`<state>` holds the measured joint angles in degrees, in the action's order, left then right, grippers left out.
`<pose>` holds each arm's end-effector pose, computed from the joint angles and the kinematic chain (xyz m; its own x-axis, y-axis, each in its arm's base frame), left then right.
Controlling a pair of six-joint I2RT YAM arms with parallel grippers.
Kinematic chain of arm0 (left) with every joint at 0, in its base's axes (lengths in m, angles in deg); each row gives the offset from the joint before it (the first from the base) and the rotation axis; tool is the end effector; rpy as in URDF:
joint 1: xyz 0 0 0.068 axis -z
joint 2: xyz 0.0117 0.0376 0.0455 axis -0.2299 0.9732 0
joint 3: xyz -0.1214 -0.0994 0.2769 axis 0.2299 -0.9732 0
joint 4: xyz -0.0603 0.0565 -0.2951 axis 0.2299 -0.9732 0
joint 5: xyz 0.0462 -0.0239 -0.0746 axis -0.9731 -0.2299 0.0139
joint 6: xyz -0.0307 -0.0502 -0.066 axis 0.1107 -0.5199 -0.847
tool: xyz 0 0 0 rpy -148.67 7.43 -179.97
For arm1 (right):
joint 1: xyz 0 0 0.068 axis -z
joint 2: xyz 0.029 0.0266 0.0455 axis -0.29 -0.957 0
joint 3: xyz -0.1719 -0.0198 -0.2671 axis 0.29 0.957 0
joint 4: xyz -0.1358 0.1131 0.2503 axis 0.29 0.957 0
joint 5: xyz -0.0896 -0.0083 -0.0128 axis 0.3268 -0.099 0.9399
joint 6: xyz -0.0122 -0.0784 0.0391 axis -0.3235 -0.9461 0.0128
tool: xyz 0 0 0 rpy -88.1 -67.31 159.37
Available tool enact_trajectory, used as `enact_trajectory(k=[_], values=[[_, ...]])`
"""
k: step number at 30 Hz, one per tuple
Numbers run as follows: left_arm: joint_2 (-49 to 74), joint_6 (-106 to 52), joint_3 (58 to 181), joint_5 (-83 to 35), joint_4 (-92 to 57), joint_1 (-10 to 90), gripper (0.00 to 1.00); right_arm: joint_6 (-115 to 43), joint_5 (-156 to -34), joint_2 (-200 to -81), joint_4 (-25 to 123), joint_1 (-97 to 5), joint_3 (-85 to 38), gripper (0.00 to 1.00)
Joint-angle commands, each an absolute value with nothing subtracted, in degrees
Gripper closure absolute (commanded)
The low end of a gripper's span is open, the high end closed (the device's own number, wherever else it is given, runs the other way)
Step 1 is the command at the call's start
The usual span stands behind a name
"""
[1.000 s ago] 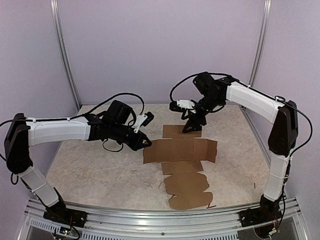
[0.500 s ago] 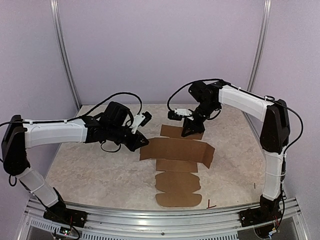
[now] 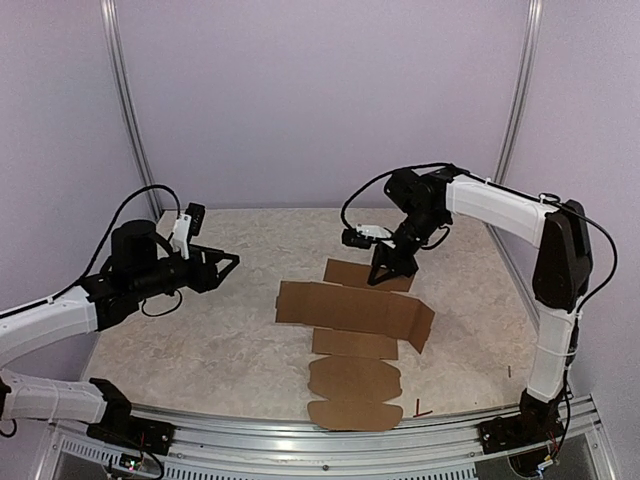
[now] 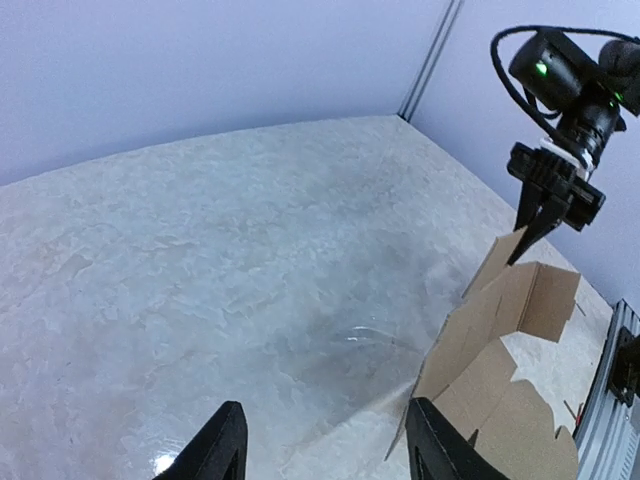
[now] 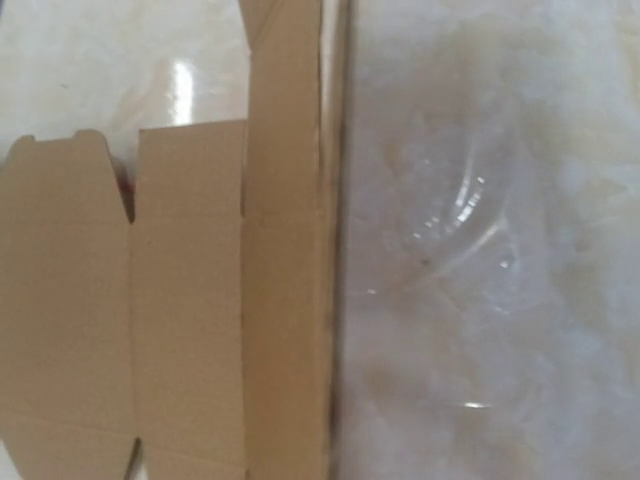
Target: Fold the paper box
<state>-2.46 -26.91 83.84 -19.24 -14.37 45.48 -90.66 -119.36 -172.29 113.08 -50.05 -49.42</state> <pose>0.2457 -0.1753 0.2707 -0.4054 0.0288 -0.9137 0.6302 0.7328 -0.2565 0.3745 0.2941 0.2636 -0.1167 -0.8338 -0.5396 -0.9868 0.0358 0.1581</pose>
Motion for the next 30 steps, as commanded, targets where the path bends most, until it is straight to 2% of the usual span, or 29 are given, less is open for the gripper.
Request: enact_trajectory(k=[1, 4, 7, 15, 21, 30], values=[[0.74, -33.02, 82.49, -16.09, -6.97, 40.44, 0.48, -90.04, -123.84, -167.92, 110.99, -49.73, -47.30, 1.00], [11.00, -31.99, 86.24, -12.75, -6.03, 39.87, 0.52, -90.10, -125.08, -167.26, 110.25, -49.73, -46.96, 1.00], [19.05, -30.72, 86.98, -3.91, 1.11, 40.55, 0.54, -89.30, -126.02, -166.85, 109.39, -49.73, -46.84, 1.00], [25.28, -30.09, 88.15, 10.67, 12.04, 44.25, 0.54, -83.75, -124.75, -167.44, 105.21, -49.73, -46.96, 1.00], [28.75, -30.12, 90.76, 14.27, 12.87, 46.71, 0.54, -79.39, -124.01, -169.24, 102.85, -49.73, -47.60, 1.00], [34.79, -30.15, 94.94, 13.04, 13.11, 49.98, 0.54, -77.88, -124.86, -169.77, 102.08, -49.73, -47.71, 1.00]])
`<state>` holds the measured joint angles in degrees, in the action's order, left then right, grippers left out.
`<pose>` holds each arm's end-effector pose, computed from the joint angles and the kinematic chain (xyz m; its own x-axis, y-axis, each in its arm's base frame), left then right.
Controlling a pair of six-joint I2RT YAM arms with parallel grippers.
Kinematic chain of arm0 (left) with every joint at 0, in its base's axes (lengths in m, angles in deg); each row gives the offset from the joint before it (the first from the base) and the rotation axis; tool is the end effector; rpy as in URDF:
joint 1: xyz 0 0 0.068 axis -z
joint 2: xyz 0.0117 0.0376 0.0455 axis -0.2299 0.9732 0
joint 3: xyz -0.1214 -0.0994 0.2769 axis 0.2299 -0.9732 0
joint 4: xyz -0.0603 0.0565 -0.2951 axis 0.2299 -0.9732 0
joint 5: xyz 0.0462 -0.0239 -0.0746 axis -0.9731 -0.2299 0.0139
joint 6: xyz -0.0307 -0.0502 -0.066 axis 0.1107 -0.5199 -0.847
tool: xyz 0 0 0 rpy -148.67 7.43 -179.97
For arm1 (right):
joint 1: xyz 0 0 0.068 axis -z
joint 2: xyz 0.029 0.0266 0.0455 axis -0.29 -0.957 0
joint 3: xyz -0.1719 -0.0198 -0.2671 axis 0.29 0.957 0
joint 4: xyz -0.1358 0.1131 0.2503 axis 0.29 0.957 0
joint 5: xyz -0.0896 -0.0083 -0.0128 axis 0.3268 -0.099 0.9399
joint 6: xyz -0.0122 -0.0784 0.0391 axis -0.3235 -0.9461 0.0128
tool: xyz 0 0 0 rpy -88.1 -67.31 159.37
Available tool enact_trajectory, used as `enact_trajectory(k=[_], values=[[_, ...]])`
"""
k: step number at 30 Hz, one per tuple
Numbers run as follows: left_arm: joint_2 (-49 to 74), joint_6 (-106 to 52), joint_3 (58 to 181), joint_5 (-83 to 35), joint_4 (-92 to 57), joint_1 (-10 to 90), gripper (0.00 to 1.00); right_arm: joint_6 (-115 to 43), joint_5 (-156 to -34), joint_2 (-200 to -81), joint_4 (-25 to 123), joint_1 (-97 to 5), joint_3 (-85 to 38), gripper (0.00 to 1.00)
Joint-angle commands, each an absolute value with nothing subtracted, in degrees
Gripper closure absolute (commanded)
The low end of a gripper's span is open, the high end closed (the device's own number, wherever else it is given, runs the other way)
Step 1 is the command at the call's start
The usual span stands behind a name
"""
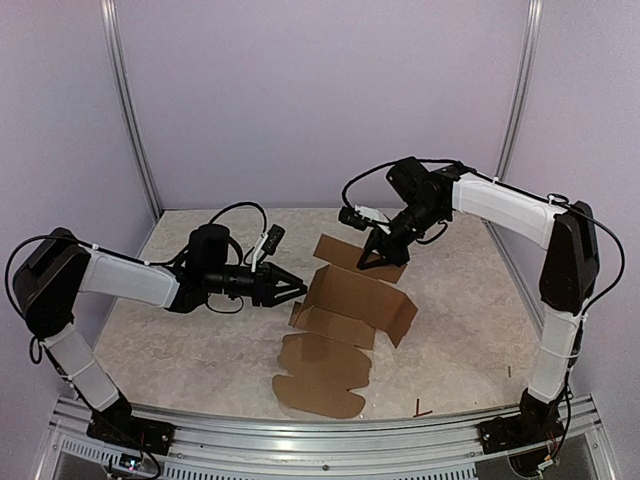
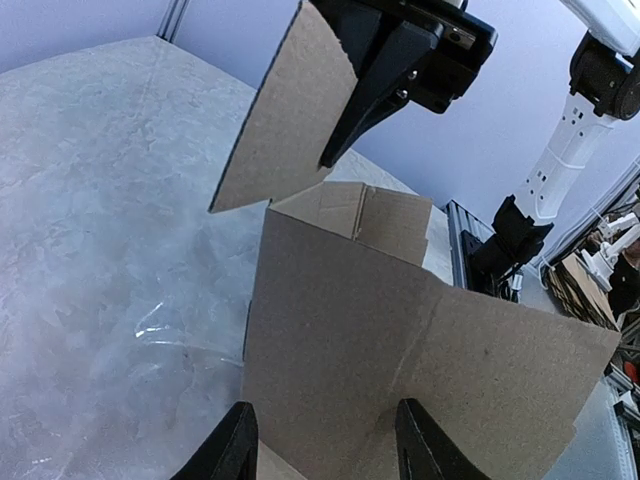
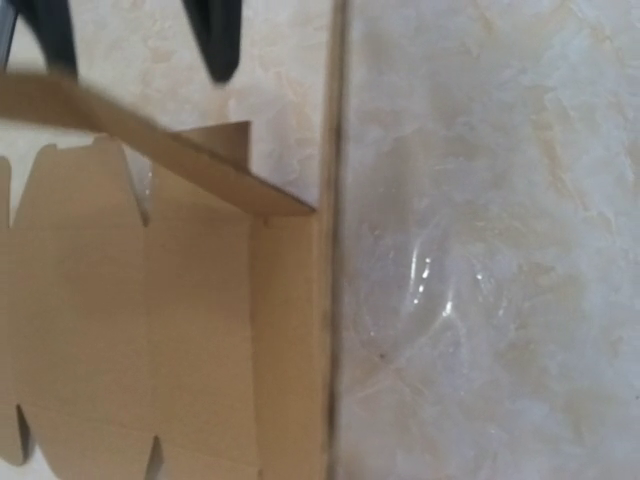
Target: Fold the paper box
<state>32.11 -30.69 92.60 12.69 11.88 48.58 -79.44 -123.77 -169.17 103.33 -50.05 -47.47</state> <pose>0.2988 -0.2793 0.1968 -0.4982 0.1259 -0.8579 0.8553 0.2341 -0.4623 0.3785 0.3027 0.2879 -0.2173 -0.7219 -0.6570 -0.9755 0.1367 0.1724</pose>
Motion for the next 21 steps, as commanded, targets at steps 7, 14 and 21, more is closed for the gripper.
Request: enact_trajectory(k=[7, 14, 21], values=[[39.70, -28.86, 99.14, 11.04, 12.76, 51.12, 0.53, -81.01, -131.33, -169.05, 104.38, -49.73, -47.05, 1.00], [41.48, -25.35, 100.98, 14.54, 15.19, 51.70, 0.56, -85.58, -138.24, -169.38, 109.32, -49.78, -47.82, 1.00], [42.33, -24.62, 101.42, 20.09, 17.27, 51.70, 0.70, -90.35, -144.83, -171.04, 115.25, -49.73, -50.74, 1.00]])
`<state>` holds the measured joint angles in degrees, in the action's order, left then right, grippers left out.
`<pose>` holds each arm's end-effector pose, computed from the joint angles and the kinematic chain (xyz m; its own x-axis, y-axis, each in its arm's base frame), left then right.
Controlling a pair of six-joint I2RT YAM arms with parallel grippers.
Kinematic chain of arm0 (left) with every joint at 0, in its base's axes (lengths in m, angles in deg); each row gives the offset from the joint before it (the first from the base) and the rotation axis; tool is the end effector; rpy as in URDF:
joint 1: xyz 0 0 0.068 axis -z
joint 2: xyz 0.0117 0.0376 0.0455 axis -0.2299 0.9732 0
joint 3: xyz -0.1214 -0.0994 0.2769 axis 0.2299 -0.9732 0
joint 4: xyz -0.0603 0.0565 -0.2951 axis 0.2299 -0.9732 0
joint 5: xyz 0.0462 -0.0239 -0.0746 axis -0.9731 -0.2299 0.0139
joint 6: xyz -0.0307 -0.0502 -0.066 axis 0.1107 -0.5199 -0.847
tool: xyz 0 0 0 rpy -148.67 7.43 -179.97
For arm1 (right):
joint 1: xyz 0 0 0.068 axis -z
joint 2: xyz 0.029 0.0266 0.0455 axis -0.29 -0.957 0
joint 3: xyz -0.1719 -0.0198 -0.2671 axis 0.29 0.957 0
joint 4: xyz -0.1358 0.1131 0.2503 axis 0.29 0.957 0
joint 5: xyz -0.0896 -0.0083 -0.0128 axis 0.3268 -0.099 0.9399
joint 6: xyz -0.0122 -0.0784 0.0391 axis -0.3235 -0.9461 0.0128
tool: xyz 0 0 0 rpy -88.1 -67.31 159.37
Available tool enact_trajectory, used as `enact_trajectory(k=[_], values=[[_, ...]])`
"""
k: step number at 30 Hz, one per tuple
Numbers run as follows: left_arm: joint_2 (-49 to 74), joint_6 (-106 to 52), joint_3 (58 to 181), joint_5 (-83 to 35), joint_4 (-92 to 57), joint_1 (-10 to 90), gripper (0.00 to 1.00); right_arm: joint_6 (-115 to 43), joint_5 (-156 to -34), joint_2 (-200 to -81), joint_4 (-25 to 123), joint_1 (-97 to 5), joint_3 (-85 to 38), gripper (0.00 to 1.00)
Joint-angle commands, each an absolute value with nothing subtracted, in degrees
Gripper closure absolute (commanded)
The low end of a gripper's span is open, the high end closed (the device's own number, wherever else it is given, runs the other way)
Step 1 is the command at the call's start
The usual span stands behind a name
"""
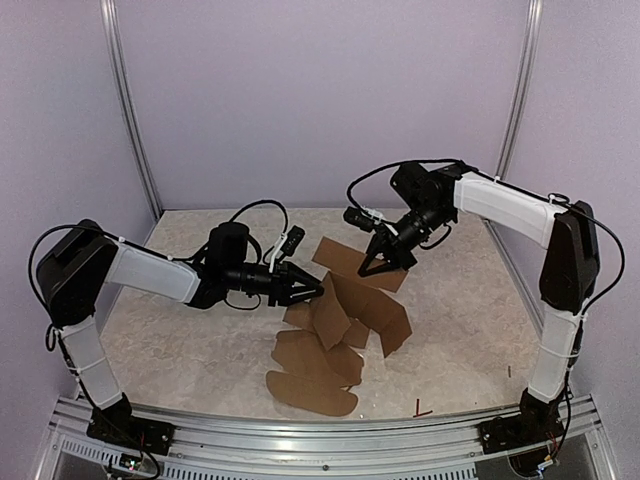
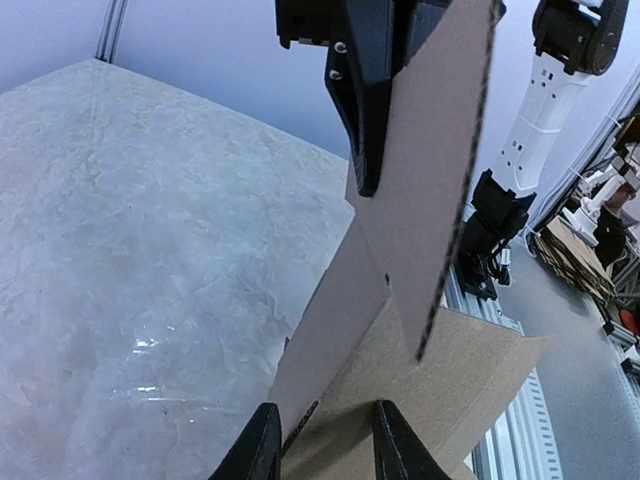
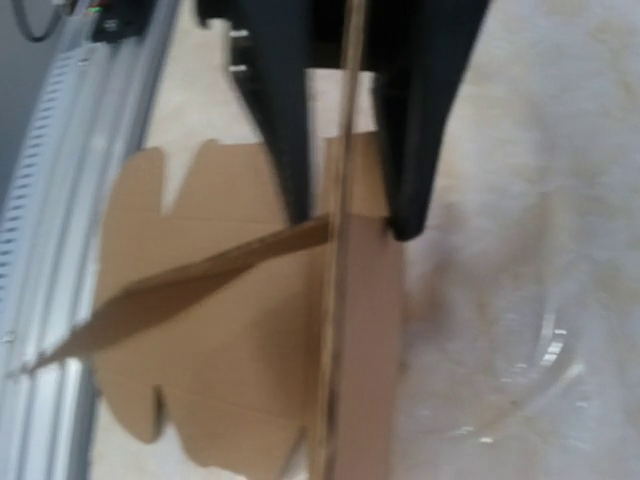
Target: Fold the paper box
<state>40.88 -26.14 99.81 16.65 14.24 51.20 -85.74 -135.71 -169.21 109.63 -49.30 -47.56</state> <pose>0.3138 -0.3193 0.1856 -0.4128 0.1682 -0.8952 0.9102 0.1127 -0.3985 0.3613 0.2987 0.2928 -0.2000 -0.6704 -0.7146 -0.9558 -0.0270 0.2929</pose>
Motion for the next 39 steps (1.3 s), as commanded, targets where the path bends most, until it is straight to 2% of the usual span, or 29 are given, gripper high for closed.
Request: enact_trajectory(k=[1, 4, 7, 10, 15, 19, 22, 24, 25, 27, 30, 32, 35, 37, 39], values=[[42.49, -24.86, 101.42, 21.05, 17.78, 51.75, 0.72, -91.65, -145.75, -171.61, 117.16, -49.74, -51.68, 1.00], [42.56, -25.90, 101.05, 23.32, 20.21, 51.91, 0.72, -94.93, -147.92, -173.07, 121.65, -49.76, -53.72, 1.00], [41.68, -24.72, 100.72, 23.28, 21.00, 52.61, 0.60, -96.49, -148.47, -173.87, 123.78, -49.74, -54.75, 1.00], [40.81, -22.15, 101.24, 22.37, 18.71, 53.09, 0.60, -96.46, -148.80, -173.89, 123.88, -49.73, -54.84, 1.00], [39.59, -18.44, 102.15, 21.54, 14.65, 53.86, 0.76, -95.15, -148.63, -174.07, 123.43, -49.77, -55.66, 1.00], [38.36, -16.89, 102.57, 20.71, 12.56, 54.82, 0.94, -92.21, -148.05, -174.24, 120.94, -49.73, -55.53, 1.00], [36.86, -17.05, 101.99, 20.03, 12.60, 55.12, 1.00, -90.97, -148.05, -174.16, 119.79, -49.73, -55.65, 0.99], [35.80, -17.63, 101.27, 19.30, 12.87, 55.13, 1.00, -89.71, -147.17, -173.86, 118.73, -49.77, -55.59, 0.93], [35.28, -17.86, 100.72, 18.48, 13.08, 55.13, 1.00, -88.79, -146.10, -173.63, 118.02, -49.75, -55.51, 0.85], [34.14, -18.66, 99.93, 17.00, 13.05, 55.11, 1.00, -88.26, -144.69, -173.14, 117.46, -49.73, -54.88, 0.73], [32.67, -19.66, 98.76, 15.38, 13.19, 55.12, 1.00, -87.46, -143.25, -172.12, 116.45, -49.81, -53.12, 0.65], [31.99, -20.13, 98.31, 13.99, 12.84, 55.13, 1.00, -85.19, -141.67, -171.05, 113.55, -49.98, -51.26, 0.69], [31.16, -20.87, 97.28, 12.69, 13.30, 55.13, 1.00, -83.85, -140.33, -170.09, 111.54, -50.17, -49.37, 0.87], [30.99, -20.91, 96.77, 13.25, 13.43, 55.36, 0.91, -84.14, -140.51, -169.75, 111.51, -50.17, -48.77, 0.95], [31.30, -19.47, 97.25, 13.81, 12.09, 56.01, 0.81, -84.77, -140.88, -169.55, 111.94, -50.30, -48.55, 0.99]])
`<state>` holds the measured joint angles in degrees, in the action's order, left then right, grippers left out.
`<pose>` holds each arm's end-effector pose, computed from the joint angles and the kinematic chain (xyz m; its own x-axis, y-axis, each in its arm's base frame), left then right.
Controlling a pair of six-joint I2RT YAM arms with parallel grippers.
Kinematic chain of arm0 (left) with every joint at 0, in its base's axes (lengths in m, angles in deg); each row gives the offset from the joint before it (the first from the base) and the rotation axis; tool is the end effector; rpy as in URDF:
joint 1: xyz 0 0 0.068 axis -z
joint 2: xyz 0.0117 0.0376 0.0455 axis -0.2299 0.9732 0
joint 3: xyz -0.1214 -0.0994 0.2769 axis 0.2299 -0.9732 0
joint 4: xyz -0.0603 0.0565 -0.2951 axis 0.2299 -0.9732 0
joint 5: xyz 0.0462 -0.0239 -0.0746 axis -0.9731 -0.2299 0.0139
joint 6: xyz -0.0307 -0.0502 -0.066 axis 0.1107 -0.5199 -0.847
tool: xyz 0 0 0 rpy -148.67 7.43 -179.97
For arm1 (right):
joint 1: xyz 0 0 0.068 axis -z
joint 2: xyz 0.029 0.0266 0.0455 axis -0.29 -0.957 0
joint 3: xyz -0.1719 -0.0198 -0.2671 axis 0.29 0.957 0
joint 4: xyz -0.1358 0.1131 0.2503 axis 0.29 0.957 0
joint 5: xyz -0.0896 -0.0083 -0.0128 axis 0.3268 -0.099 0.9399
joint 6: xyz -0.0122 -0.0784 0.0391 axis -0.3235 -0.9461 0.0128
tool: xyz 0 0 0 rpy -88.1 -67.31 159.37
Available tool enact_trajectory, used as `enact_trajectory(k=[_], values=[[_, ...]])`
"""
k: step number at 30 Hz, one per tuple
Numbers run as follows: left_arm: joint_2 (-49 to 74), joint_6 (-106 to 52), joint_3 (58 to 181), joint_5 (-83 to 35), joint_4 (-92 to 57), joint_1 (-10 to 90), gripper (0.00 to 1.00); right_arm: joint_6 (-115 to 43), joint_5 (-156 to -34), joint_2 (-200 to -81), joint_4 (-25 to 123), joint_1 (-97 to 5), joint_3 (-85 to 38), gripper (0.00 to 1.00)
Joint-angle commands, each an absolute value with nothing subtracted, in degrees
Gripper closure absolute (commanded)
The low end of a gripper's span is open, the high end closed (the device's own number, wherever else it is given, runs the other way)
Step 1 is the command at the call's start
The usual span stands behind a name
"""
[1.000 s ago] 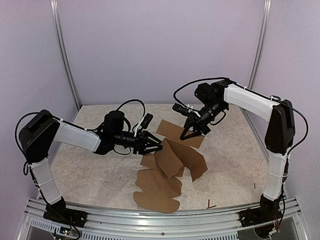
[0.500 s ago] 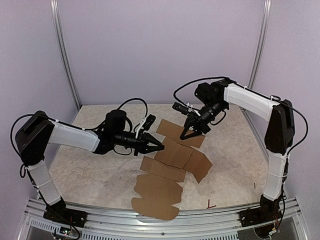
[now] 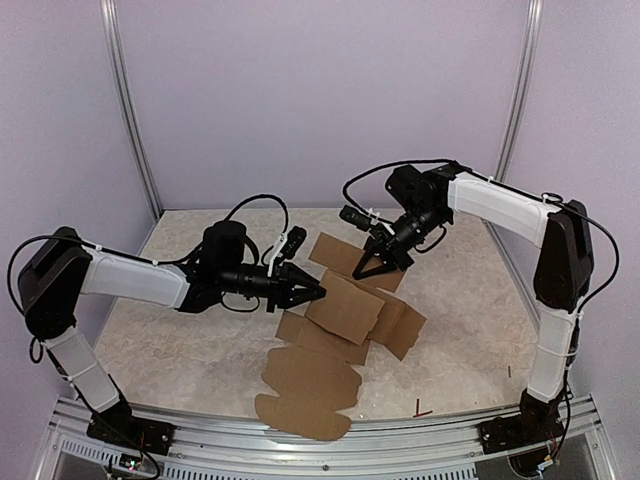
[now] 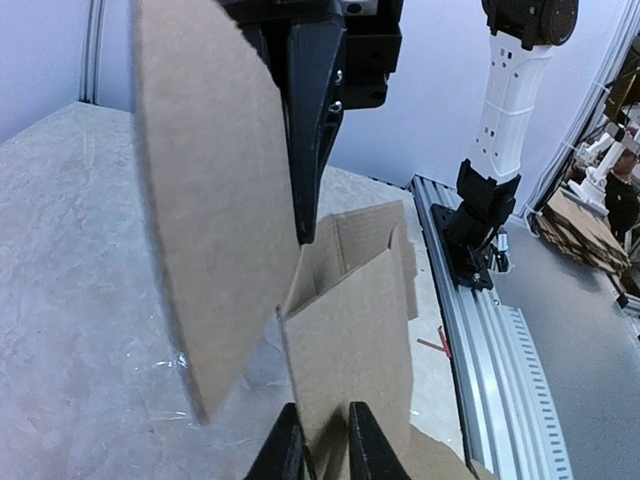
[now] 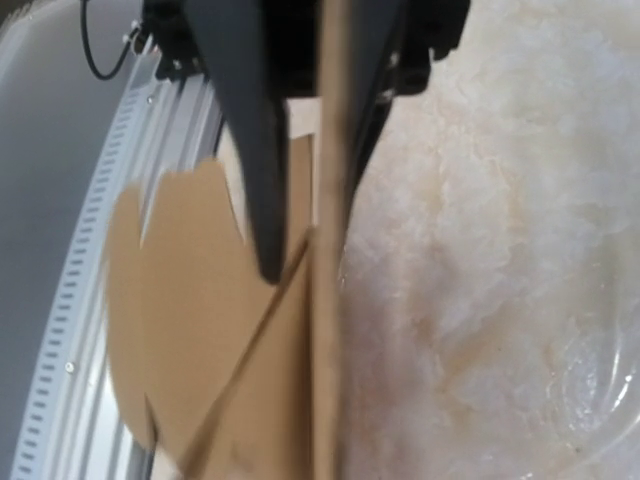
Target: Fold the paper box
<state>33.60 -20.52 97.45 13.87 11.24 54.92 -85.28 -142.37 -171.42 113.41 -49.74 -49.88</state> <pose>0.2797 -0.3242 0.2163 -0.2859 0.1740 -0.9423 0.9580 0.0750 -0.2769 0.3572 0.3072 0.2936 -0.2624 -0.6378 -0.7241 -0.9120 -0.0812 0.4020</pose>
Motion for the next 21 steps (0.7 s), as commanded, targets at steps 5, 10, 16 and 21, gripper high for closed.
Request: enact_trajectory(k=[5, 10, 16, 21], values=[[33.27, -14.27, 98.89, 12.46, 8.78, 57.79, 0.71, -86.41, -142.55, -169.94, 113.75, -50.65, -49.29, 1.00], [34.81, -13.08, 100.37, 12.11, 7.84, 58.10, 0.71, -88.00, -143.87, -170.13, 115.13, -50.83, -49.68, 1.00], [36.94, -13.43, 103.20, 13.88, 5.96, 58.12, 0.91, -90.85, -144.65, -169.99, 117.00, -51.67, -49.74, 1.00], [37.75, -13.99, 102.82, 13.24, 7.09, 58.63, 1.00, -90.57, -142.85, -169.04, 116.10, -51.97, -49.39, 1.00]])
